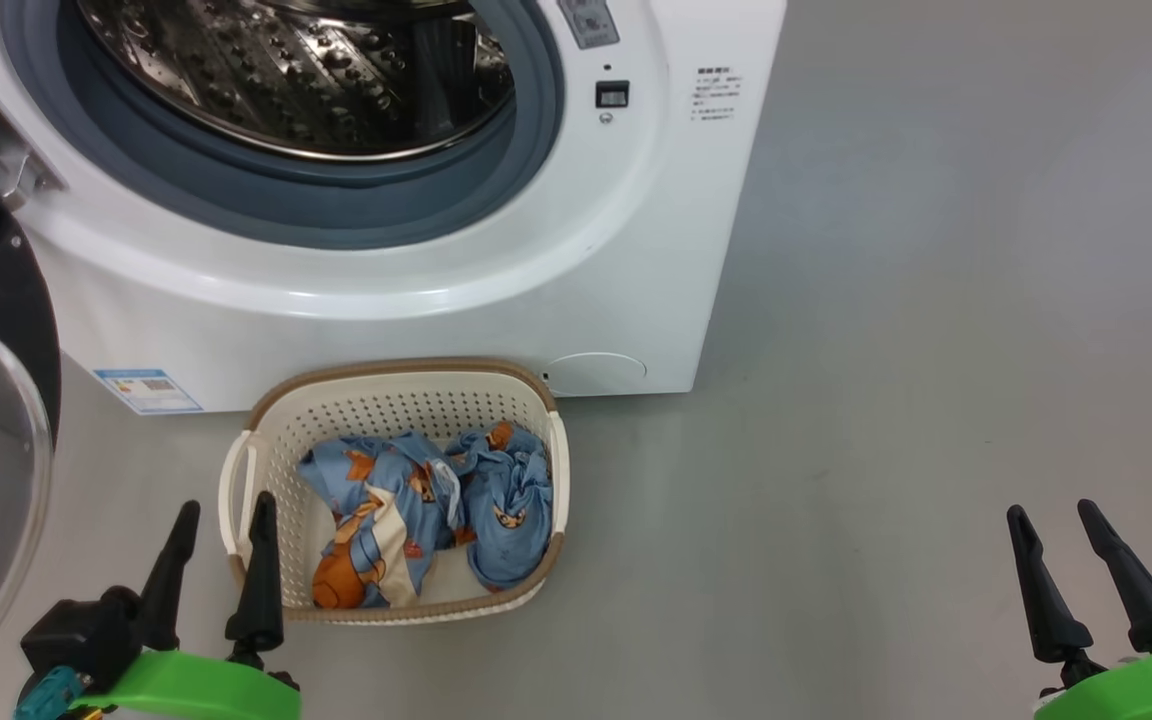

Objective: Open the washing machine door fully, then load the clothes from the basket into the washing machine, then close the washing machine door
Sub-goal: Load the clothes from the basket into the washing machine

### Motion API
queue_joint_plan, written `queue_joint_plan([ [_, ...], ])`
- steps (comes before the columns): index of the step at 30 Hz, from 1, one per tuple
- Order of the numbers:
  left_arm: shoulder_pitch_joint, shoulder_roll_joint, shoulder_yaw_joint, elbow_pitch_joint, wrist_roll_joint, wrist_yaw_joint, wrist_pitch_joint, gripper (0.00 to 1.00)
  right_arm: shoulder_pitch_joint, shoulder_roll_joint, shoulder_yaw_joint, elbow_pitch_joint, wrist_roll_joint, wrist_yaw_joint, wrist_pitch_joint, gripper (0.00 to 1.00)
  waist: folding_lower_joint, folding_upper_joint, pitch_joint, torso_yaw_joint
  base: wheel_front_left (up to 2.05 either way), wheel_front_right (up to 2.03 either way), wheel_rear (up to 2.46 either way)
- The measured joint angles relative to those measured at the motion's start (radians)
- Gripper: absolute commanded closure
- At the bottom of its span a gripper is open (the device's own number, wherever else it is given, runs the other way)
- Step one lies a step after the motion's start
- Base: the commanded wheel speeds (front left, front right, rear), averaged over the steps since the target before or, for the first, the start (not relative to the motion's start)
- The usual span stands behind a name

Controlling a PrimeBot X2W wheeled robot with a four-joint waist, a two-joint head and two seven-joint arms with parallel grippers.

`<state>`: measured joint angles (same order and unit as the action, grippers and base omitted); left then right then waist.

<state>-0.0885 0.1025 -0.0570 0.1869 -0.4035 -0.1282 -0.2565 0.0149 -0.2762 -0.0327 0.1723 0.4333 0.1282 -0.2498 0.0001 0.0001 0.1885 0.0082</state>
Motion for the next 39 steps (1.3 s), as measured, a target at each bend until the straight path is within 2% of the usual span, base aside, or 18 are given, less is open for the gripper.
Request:
queue_joint_plan([
  [13,-0.024,-0.003,-0.004,0.002,0.014,0.000,0.000,0.00,-0.022,0.000,0.011,0.000,0.000,0.000,0.000,0.00,-0.0001,0.0000,0.019,0.003,0.31,-0.38,0.07],
  [22,-0.042,-0.024,-0.064,0.055,0.023,0.000,0.000,0.00,-0.042,0.003,0.015,-0.002,0.000,0.000,0.000,0.00,0.0000,0.0000,0.046,-0.001,0.00,0.00,0.00],
  [30,-0.102,-0.035,-0.145,0.213,0.023,0.000,0.001,0.00,-0.063,0.005,0.015,-0.012,0.001,0.000,0.000,0.00,-0.0001,0.0000,0.094,-0.015,0.00,0.00,0.00],
  [39,-0.278,-0.059,-0.198,0.409,0.027,0.000,0.001,0.00,-0.138,0.009,0.011,-0.026,0.009,0.000,0.000,0.00,0.0001,0.0000,0.188,-0.029,0.00,0.00,0.00],
])
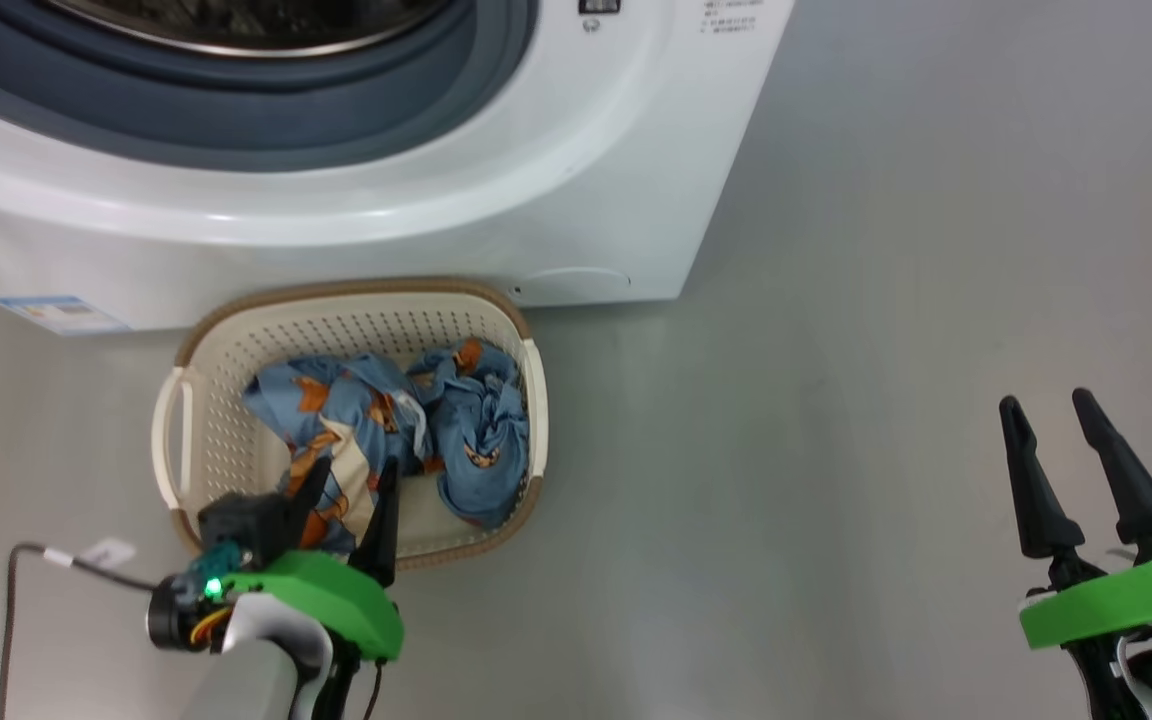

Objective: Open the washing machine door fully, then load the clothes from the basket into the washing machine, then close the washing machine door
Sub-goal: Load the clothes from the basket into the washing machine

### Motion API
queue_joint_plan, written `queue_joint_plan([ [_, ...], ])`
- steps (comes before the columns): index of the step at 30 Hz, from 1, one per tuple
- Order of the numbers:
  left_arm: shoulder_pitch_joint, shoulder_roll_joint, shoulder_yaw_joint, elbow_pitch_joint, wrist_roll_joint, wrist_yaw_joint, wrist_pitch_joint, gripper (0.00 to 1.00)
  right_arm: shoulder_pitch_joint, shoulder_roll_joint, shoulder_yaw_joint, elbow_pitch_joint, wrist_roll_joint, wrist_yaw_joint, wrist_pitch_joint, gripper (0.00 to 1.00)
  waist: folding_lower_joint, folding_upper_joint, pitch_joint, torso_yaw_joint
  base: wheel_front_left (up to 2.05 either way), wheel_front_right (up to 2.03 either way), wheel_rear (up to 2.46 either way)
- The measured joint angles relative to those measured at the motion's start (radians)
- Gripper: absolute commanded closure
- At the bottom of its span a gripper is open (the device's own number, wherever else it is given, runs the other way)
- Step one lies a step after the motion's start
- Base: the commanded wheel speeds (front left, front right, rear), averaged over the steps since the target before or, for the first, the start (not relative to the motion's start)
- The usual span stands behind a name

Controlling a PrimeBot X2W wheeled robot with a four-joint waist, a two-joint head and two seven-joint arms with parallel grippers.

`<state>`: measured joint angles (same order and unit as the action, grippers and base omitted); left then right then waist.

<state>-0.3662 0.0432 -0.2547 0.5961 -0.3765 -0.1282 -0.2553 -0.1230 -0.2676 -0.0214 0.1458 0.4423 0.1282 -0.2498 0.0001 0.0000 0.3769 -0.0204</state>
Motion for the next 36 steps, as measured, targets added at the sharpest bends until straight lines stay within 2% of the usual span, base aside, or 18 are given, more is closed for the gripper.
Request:
queue_joint_plan([
  [10,-0.205,-0.006,-0.093,0.242,-0.010,0.000,0.000,0.00,-0.096,0.012,0.003,-0.011,0.005,0.000,0.000,0.00,0.0001,0.0000,0.136,-0.027,0.00,0.00,0.00],
  [19,-0.353,0.002,-0.198,0.370,-0.043,0.000,0.000,0.00,-0.165,0.017,0.009,-0.022,0.009,0.000,0.000,0.00,0.0000,0.0000,0.260,-0.062,0.00,0.00,0.00],
  [36,-0.484,0.065,-0.276,0.474,-0.124,0.000,0.000,0.00,-0.214,0.045,0.041,-0.044,0.027,0.000,-0.005,0.00,-0.0001,0.0000,0.395,-0.149,0.00,0.00,0.00],
])
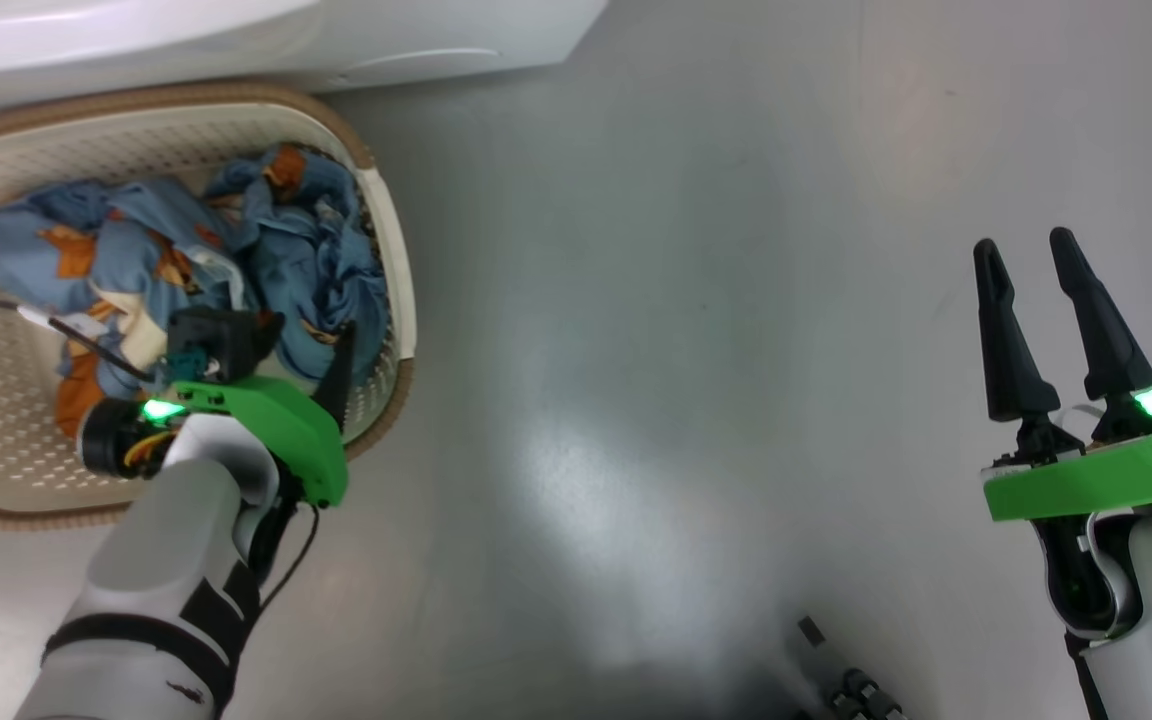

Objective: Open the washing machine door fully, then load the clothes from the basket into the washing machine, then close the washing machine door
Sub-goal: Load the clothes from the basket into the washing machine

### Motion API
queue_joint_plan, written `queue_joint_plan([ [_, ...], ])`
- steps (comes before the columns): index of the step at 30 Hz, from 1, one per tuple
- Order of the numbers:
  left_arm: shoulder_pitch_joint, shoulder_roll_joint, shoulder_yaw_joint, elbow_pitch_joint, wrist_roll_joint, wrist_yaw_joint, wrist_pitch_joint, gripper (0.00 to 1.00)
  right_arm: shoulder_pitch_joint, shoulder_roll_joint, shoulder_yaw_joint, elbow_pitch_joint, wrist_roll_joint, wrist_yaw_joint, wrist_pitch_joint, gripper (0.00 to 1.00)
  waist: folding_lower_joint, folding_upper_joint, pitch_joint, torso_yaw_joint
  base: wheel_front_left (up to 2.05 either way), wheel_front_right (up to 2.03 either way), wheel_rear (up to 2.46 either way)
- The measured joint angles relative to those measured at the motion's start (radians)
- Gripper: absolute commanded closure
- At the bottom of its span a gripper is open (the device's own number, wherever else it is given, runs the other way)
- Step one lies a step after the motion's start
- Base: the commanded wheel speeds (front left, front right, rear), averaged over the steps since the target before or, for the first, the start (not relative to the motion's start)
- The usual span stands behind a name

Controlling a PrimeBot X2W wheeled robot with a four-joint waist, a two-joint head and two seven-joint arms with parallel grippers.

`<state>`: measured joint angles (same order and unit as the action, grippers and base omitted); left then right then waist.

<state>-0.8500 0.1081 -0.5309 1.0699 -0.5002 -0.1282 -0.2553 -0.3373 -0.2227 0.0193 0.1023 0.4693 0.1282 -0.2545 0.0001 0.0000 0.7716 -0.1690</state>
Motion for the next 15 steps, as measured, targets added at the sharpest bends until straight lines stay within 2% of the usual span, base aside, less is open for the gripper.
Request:
queue_joint_plan([
  [15,-0.084,0.035,-0.010,0.082,-0.003,0.000,0.000,0.00,-0.036,0.014,0.009,-0.017,0.008,0.000,-0.002,0.00,0.0000,0.0000,0.067,-0.049,0.00,0.00,0.00],
])
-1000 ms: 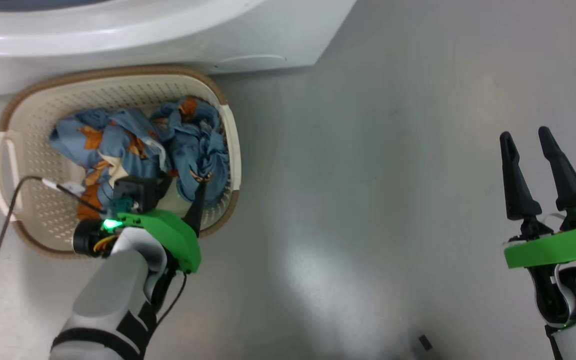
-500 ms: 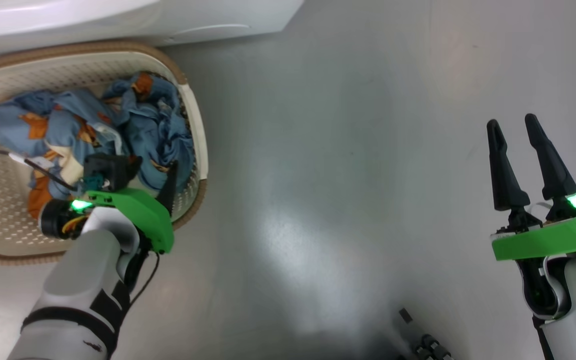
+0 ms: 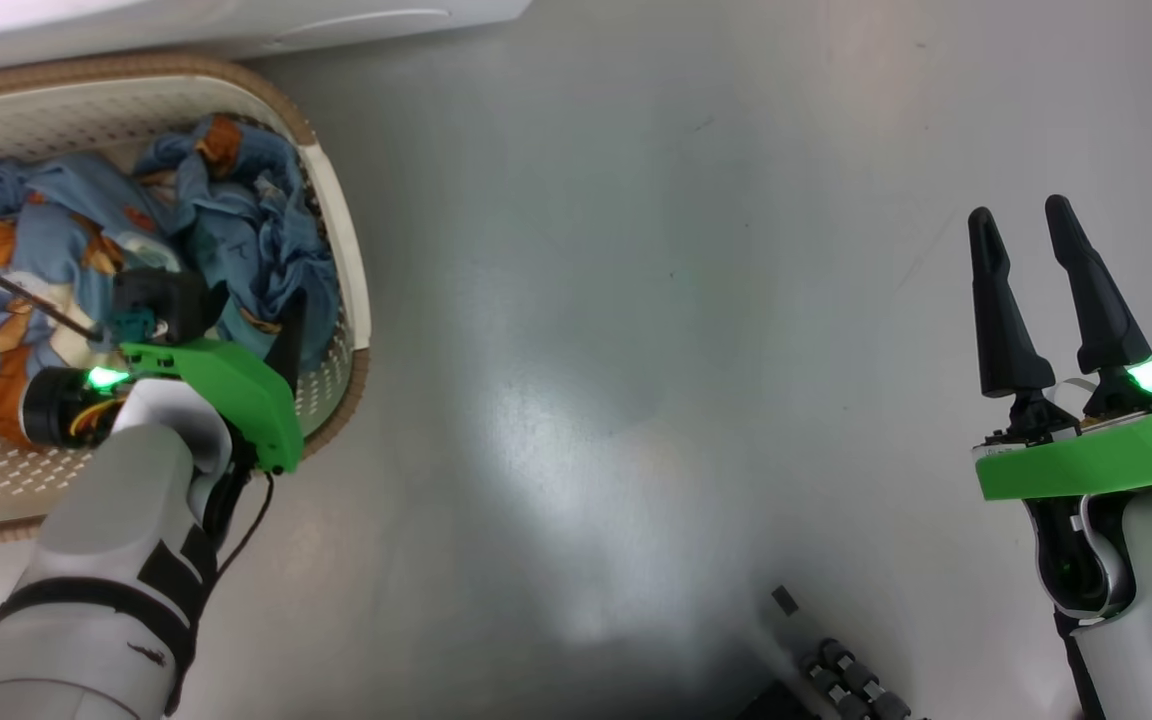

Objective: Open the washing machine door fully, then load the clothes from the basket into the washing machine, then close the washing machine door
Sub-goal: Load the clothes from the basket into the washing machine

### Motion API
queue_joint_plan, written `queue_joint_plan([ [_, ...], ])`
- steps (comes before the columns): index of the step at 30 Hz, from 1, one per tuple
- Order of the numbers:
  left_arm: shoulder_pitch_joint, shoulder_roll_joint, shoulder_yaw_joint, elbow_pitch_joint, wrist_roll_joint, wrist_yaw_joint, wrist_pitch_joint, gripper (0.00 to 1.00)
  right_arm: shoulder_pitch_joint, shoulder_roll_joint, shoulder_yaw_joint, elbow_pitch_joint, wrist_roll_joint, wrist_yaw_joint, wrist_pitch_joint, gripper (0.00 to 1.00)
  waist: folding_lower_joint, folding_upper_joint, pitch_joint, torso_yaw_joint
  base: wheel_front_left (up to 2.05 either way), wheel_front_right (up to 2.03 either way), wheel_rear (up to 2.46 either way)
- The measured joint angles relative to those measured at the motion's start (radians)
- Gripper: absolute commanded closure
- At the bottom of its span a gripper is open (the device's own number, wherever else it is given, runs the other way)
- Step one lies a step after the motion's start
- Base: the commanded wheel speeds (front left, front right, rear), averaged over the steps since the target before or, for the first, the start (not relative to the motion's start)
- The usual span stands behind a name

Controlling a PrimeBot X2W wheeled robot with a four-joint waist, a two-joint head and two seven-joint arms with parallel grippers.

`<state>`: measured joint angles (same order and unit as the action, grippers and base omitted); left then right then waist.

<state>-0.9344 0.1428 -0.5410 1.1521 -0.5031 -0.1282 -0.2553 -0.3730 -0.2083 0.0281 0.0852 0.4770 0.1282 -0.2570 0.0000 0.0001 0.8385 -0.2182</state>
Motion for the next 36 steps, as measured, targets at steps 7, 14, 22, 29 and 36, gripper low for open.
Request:
queue_joint_plan([
  [7,-0.018,-0.001,-0.012,0.042,-0.002,0.000,0.000,0.88,-0.006,0.001,0.005,0.000,0.001,0.000,0.000,0.00,0.0000,-0.0001,0.006,-0.010,0.00,0.00,0.00],
  [14,-0.018,-0.008,-0.007,0.062,-0.025,0.000,0.000,1.00,-0.015,0.000,-0.001,0.001,0.000,0.000,0.000,0.00,0.0000,0.0000,-0.021,0.002,0.00,0.00,0.00],
  [22,0.015,-0.010,0.081,-0.015,-0.031,0.001,0.000,1.00,-0.007,-0.015,-0.006,0.024,-0.008,0.000,0.000,0.00,0.0000,0.0000,-0.093,0.037,0.00,0.00,0.00],
  [29,0.140,-0.004,0.201,-0.155,0.007,0.006,0.000,1.00,0.041,-0.030,-0.005,0.044,-0.009,0.000,0.000,0.00,-0.0001,0.0000,-0.192,0.072,0.00,0.00,0.00],
  [36,0.287,-0.015,0.335,-0.317,0.097,0.006,0.000,1.00,0.110,-0.046,-0.007,0.061,-0.012,0.000,0.000,0.00,-0.0001,0.0000,-0.306,0.107,0.00,0.00,0.00],
])
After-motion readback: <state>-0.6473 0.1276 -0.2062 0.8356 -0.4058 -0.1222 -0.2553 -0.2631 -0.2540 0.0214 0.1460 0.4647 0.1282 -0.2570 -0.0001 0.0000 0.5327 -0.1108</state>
